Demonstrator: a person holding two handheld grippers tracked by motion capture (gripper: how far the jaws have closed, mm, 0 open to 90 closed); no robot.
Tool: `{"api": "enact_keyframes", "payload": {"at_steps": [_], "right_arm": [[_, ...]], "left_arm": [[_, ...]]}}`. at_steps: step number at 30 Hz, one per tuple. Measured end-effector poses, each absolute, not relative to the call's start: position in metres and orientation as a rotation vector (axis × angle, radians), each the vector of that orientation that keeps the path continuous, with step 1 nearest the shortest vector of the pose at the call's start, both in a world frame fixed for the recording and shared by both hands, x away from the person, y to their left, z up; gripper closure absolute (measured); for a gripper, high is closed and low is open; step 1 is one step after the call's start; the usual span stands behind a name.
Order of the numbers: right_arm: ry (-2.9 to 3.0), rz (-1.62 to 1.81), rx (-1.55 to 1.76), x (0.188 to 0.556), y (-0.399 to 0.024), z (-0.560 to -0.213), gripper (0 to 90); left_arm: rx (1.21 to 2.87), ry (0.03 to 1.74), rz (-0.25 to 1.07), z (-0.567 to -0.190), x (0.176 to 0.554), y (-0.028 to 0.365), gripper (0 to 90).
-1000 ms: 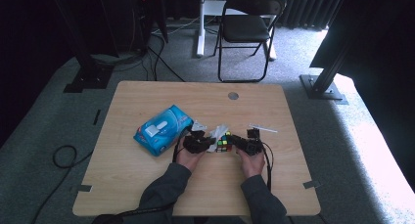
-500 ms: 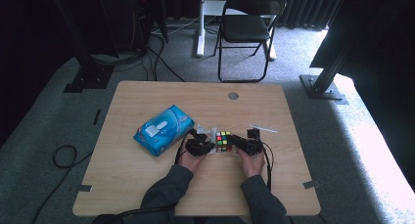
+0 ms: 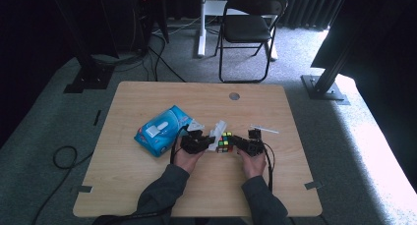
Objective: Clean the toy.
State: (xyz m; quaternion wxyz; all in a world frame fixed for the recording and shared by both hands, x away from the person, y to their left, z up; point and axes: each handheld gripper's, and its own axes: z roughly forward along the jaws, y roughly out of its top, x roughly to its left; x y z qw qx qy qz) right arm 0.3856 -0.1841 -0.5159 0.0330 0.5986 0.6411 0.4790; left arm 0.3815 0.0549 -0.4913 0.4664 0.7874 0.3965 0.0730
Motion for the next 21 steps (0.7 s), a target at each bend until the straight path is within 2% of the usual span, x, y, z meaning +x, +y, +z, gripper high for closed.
{"api": "enact_keyframes", "payload": {"at_steps": [15,21], "right_arm": [[1.971,1.473,1.845,0.385,-0.184,-0.516,67.7],[1.971,1.473,1.845,0.385,-0.184,-0.516,67.6]], "left_arm": [[2.070,1.017,0.158,-0.536,0.383,0.040,83.9],[2.100,1.014,0.180,-0.541,0.383,0.036,84.0]]}}
